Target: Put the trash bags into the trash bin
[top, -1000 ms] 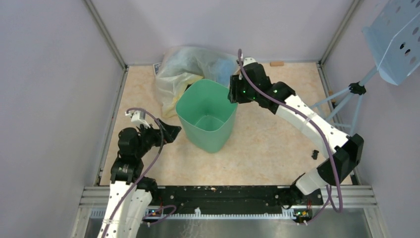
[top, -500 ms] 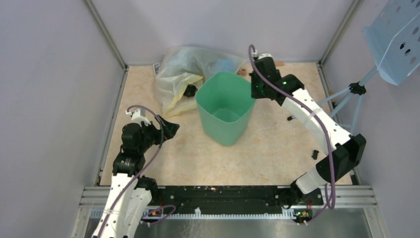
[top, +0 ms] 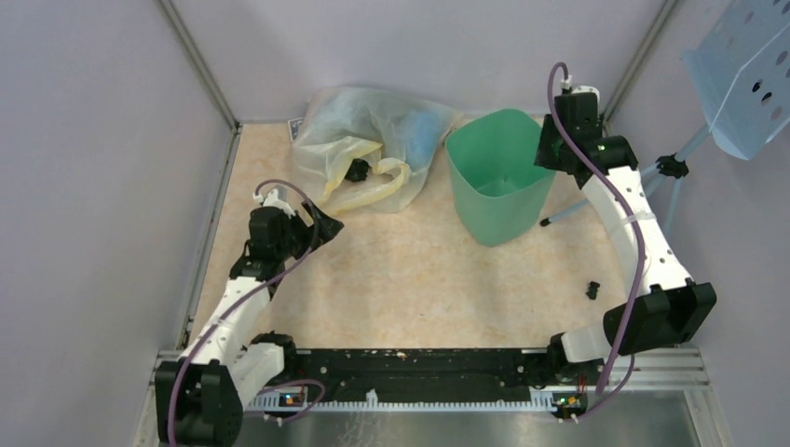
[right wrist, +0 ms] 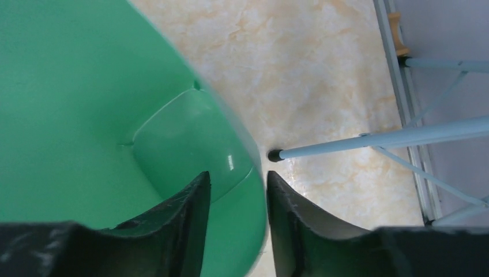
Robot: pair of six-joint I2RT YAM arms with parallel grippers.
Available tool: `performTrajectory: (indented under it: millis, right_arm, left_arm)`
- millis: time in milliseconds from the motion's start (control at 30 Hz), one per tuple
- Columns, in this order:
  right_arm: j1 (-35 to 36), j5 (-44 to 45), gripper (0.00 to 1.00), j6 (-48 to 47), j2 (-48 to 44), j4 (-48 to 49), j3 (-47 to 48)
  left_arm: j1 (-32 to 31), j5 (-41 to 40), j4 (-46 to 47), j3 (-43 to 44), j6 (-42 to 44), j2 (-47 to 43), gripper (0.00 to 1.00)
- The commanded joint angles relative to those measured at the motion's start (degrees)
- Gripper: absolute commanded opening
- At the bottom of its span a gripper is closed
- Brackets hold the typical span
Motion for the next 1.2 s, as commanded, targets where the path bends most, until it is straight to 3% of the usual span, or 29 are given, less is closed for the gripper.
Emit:
performTrajectory:
  millis: [0,133,267,433,533,700,1000,1100,1167]
  right_arm:
    - [0.3,-3.0,0.52,-0.5,-1.1,1.2,4.4]
    - [1.0,-2.2,0.64,-1.8,-1.6,-1.8,9.5]
    - [8.4,5.5,0.65,-5.3,-0.4,-5.0,16.0]
    - [20.8,11.7,0.62,-8.1,3.1,-5.0,22.7]
    - [27.0,8.2,0.59,-10.4,5.3,-0.7,23.9]
    - [32.2,-2.4,0.56,-11.3,10.6,6.0,24.9]
    - [34.4,-9.5,0.53,-11.3,21.7,14.1,25.6]
    - [34.4,-8.2,0.52,-9.8,24.8,15.7,25.7]
    - [34.3,-6.0,0.49,-8.4,27.5,15.6,26.8]
  left_arm:
    - [0.0,-3.8,9.6,5.9,-0.3,6.8,0.96]
    - [0.0,-8.9,8.1,11.6,-0.1,13.7,0.93]
    - [0.0,-12.8,10.4,15.0,-0.3,18.6,0.89]
    - [0.0,-10.7,13.6,18.3,1.5,24.5,0.87]
    - [-0.2,-8.2,16.3,19.7,5.7,27.3,0.86]
    - [-1.6,-13.6,16.7,23.4,11.8,32.3,0.85]
    - [-1.6,-12.5,15.9,29.0,12.2,41.8,0.72]
    - [-1.6,-11.5,14.6,31.2,12.2,44.9,0.55]
    - [-1.5,-11.0,12.7,33.0,13.0,45.7,0.13]
